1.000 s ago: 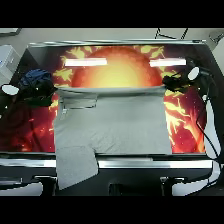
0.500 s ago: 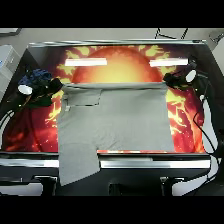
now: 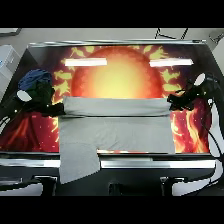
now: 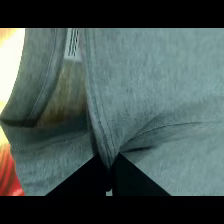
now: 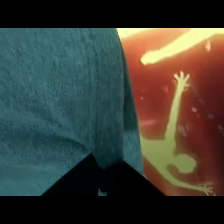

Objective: Fold the clothes and pants, and hang the long-sleeved shirts on hangers.

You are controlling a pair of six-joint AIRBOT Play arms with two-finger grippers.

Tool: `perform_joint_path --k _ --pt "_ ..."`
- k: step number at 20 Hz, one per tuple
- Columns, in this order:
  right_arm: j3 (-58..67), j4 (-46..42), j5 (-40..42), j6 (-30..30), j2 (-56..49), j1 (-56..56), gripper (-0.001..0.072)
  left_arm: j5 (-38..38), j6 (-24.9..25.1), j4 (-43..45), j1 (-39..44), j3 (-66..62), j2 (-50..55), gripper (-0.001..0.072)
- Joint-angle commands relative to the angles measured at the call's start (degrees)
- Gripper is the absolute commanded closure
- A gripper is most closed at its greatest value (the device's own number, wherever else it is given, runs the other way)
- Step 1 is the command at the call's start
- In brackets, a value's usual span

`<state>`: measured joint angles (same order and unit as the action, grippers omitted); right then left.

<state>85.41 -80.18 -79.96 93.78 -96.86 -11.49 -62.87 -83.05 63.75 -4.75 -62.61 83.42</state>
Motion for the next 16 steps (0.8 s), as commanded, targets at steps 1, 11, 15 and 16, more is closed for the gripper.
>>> perform_joint_path --k 1,11,15,16 --pt "-2.3 -0.7 -4.7 -1.9 0.2 -0.2 0.0672 -3.6 -1.0 2.8 0.0 2.5 -0.3 0.0683" --pt "-4.2 -2.3 -7.8 -2.0 0.2 -0.6 0.0332 -2.7 -1.0 1.9 -2.3 1.4 0.4 0.0461" --pt "-1.7 -2.5 -14.6 -2.7 4.0 -8.2 0.0199 -17.1 2.3 2.8 -8.7 -3.2 -1.1 0.0177" --pt "-2.1 -2.6 -15.8 -2.4 5.3 -10.8 0.0197 -19.6 2.3 4.0 -10.4 -2.3 -2.3 0.018"
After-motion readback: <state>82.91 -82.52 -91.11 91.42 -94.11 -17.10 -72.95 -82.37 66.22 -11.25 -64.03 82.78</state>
